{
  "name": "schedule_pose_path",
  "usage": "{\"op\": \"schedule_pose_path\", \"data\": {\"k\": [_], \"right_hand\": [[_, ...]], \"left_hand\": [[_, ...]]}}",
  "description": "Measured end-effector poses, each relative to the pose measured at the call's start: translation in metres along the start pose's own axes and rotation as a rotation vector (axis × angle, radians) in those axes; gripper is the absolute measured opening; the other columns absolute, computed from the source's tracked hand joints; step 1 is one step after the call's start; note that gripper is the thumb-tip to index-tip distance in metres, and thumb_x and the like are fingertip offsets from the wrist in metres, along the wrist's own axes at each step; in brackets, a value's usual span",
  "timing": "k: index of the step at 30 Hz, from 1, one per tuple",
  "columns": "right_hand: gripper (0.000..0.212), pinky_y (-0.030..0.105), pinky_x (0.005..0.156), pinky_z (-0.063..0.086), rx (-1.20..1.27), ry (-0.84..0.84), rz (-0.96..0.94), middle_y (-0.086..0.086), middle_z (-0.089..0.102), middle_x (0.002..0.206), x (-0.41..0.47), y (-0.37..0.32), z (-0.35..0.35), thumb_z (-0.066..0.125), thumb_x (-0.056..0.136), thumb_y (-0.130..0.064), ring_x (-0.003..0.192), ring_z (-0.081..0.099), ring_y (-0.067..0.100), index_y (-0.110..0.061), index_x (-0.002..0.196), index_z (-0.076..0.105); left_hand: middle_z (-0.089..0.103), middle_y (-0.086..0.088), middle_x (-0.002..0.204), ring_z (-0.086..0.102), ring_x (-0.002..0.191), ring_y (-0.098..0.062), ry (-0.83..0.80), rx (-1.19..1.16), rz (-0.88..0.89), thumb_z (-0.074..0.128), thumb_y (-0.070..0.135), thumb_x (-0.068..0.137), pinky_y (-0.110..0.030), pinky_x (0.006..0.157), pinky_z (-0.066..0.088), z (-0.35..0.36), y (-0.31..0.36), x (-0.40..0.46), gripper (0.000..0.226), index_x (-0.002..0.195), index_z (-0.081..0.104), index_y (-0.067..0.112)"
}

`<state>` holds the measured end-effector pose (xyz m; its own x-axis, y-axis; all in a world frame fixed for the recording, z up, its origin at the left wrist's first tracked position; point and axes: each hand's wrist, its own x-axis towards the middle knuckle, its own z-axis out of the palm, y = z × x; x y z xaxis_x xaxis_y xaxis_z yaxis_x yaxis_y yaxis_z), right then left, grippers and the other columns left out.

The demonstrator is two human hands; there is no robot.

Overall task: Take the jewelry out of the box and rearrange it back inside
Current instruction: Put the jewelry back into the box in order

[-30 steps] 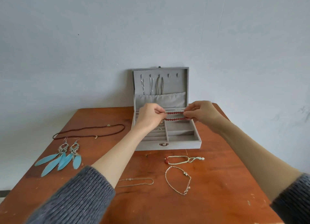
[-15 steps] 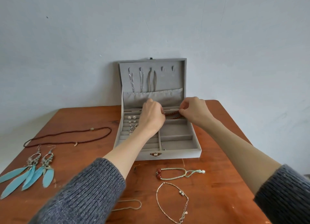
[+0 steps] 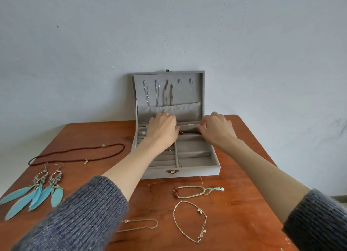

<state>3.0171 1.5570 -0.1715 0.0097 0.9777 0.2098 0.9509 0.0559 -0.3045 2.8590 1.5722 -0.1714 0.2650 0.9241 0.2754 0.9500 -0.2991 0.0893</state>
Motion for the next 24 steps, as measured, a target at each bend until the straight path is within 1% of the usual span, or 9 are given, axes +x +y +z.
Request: {"op": "schedule_pose_path", "data": {"k": [5, 9, 13, 16, 18, 21, 24], "right_hand": [[0.034, 0.040, 0.096, 0.035, 0.004, 0.045, -0.105, 0.007, 0.054, 0.123, -0.033, -0.014, -0.010, 0.040, 0.096, -0.032, 0.118, 0.046, 0.026, -0.013, 0.120, 0.054], [0.037, 0.037, 0.097, 0.033, -0.047, 0.037, -0.187, 0.003, 0.054, 0.127, -0.064, -0.030, -0.017, 0.032, 0.099, -0.035, 0.119, 0.046, 0.022, -0.016, 0.124, 0.050], [0.036, 0.037, 0.098, 0.033, -0.041, 0.016, -0.217, 0.001, 0.053, 0.129, -0.094, -0.038, -0.021, 0.032, 0.099, -0.033, 0.120, 0.045, 0.021, -0.018, 0.127, 0.049], [0.034, 0.038, 0.099, 0.032, -0.023, -0.007, -0.220, 0.001, 0.052, 0.129, -0.116, -0.038, -0.022, 0.035, 0.098, -0.031, 0.122, 0.043, 0.021, -0.019, 0.126, 0.051], [0.033, 0.039, 0.099, 0.032, -0.033, -0.015, -0.225, 0.002, 0.052, 0.128, -0.126, -0.038, -0.023, 0.036, 0.098, -0.030, 0.122, 0.043, 0.021, -0.019, 0.124, 0.053], [0.030, 0.038, 0.100, 0.031, -0.037, -0.036, -0.242, 0.002, 0.052, 0.126, -0.139, -0.034, -0.023, 0.039, 0.097, -0.025, 0.123, 0.042, 0.021, -0.020, 0.121, 0.056], [0.028, 0.036, 0.098, 0.031, -0.031, -0.074, -0.258, 0.000, 0.052, 0.122, -0.148, -0.028, -0.021, 0.041, 0.097, -0.022, 0.121, 0.042, 0.019, -0.024, 0.115, 0.063]], "left_hand": [[0.057, -0.007, 0.116, 0.053, 0.107, -0.023, 0.020, -0.015, 0.180, 0.042, 0.033, 0.096, -0.038, 0.088, 0.046, -0.024, -0.002, -0.032, 0.034, 0.119, 0.055, 0.010], [0.057, -0.004, 0.113, 0.054, 0.103, -0.019, 0.054, -0.013, 0.228, 0.038, 0.035, 0.097, -0.031, 0.083, 0.046, -0.037, -0.002, -0.064, 0.036, 0.119, 0.054, 0.011], [0.058, -0.003, 0.114, 0.053, 0.108, -0.019, 0.058, -0.071, 0.227, 0.039, 0.034, 0.097, -0.033, 0.089, 0.045, -0.047, -0.002, -0.101, 0.037, 0.120, 0.055, 0.011], [0.057, 0.000, 0.112, 0.053, 0.107, -0.017, 0.018, -0.081, 0.275, 0.041, 0.032, 0.097, -0.031, 0.085, 0.046, -0.048, -0.002, -0.128, 0.033, 0.120, 0.056, 0.014], [0.057, 0.000, 0.110, 0.052, 0.107, -0.017, -0.017, -0.088, 0.327, 0.044, 0.028, 0.096, -0.029, 0.085, 0.045, -0.047, -0.003, -0.140, 0.030, 0.120, 0.058, 0.017], [0.056, 0.000, 0.108, 0.050, 0.106, -0.017, -0.066, -0.074, 0.375, 0.049, 0.018, 0.095, -0.033, 0.086, 0.046, -0.046, -0.001, -0.152, 0.028, 0.120, 0.059, 0.022], [0.055, 0.001, 0.113, 0.048, 0.108, -0.016, -0.105, -0.054, 0.410, 0.049, 0.007, 0.093, -0.033, 0.086, 0.045, -0.045, 0.001, -0.159, 0.035, 0.121, 0.060, 0.026]]}}
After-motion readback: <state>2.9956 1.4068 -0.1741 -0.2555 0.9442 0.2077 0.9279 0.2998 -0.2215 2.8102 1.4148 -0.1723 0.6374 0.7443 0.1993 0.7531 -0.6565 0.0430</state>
